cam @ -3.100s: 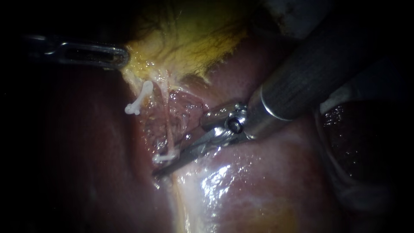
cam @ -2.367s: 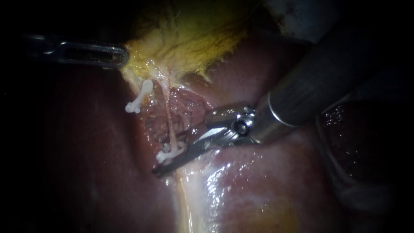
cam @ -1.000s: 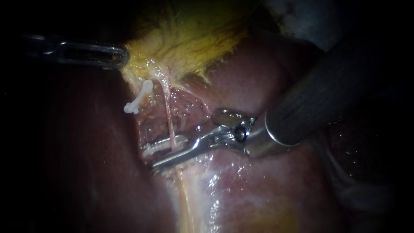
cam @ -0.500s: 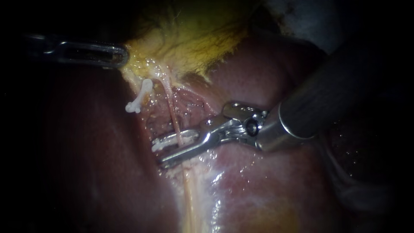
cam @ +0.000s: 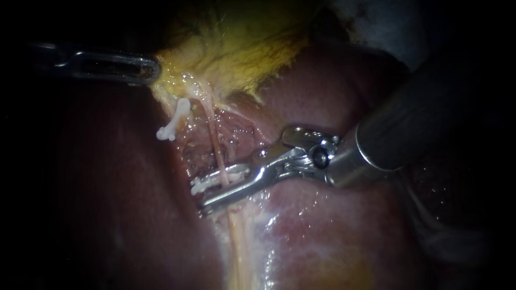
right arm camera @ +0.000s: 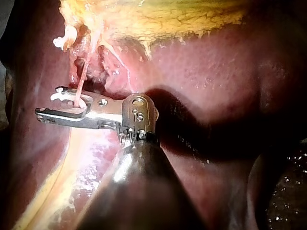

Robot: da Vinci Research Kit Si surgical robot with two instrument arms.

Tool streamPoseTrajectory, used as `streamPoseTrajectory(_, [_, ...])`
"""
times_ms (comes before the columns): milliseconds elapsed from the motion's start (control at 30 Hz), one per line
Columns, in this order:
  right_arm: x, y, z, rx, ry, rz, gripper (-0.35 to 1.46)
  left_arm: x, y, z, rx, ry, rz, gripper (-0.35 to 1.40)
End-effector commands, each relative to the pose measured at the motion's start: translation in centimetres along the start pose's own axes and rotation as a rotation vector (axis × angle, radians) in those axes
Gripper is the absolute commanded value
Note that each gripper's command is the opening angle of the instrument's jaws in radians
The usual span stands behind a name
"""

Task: Clipping second clip right tube

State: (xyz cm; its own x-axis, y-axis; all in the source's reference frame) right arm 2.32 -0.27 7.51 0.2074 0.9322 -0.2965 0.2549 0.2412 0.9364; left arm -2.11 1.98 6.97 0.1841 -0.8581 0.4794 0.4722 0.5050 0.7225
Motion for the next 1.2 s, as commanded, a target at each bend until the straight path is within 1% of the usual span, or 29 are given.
streamPoseTrajectory(33, [0.00, 0.00, 0.00, 0.002, -0.003, 0.000, 0.21, 0.00, 0.00, 0.00, 0.000, 0.000, 0.000, -0.35])
streamPoseTrajectory(133, [0.02, -0.02, 0.00, 0.008, -0.011, 0.002, 0.10, 0.00, 0.00, 0.00, 0.000, 0.000, 0.000, -0.35])
streamPoseTrajectory(300, [0.06, -0.10, 0.04, 0.011, -0.011, 0.006, -0.01, 0.00, 0.00, 0.00, 0.000, 0.000, 0.000, -0.35])
streamPoseTrajectory(400, [0.10, -0.13, 0.06, 0.012, -0.013, 0.014, -0.11, 0.00, 0.00, 0.00, 0.000, 0.000, 0.000, -0.35])
streamPoseTrajectory(500, [0.12, -0.14, 0.06, 0.015, -0.014, 0.008, -0.35, 0.00, 0.00, 0.00, 0.000, 0.000, 0.000, -0.35])
streamPoseTrajectory(667, [0.13, -0.15, 0.07, 0.017, -0.017, 0.010, -0.35, 0.00, 0.00, 0.00, 0.000, 0.000, 0.000, -0.35])
streamPoseTrajectory(933, [0.08, -0.24, 0.15, 0.036, -0.035, 0.011, -0.35, 0.00, 0.00, -0.01, 0.001, 0.000, 0.000, -0.35])
streamPoseTrajectory(1200, [0.09, -0.21, 0.14, 0.035, -0.034, 0.005, -0.35, 0.00, 0.00, -0.01, 0.000, 0.000, 0.000, -0.35])
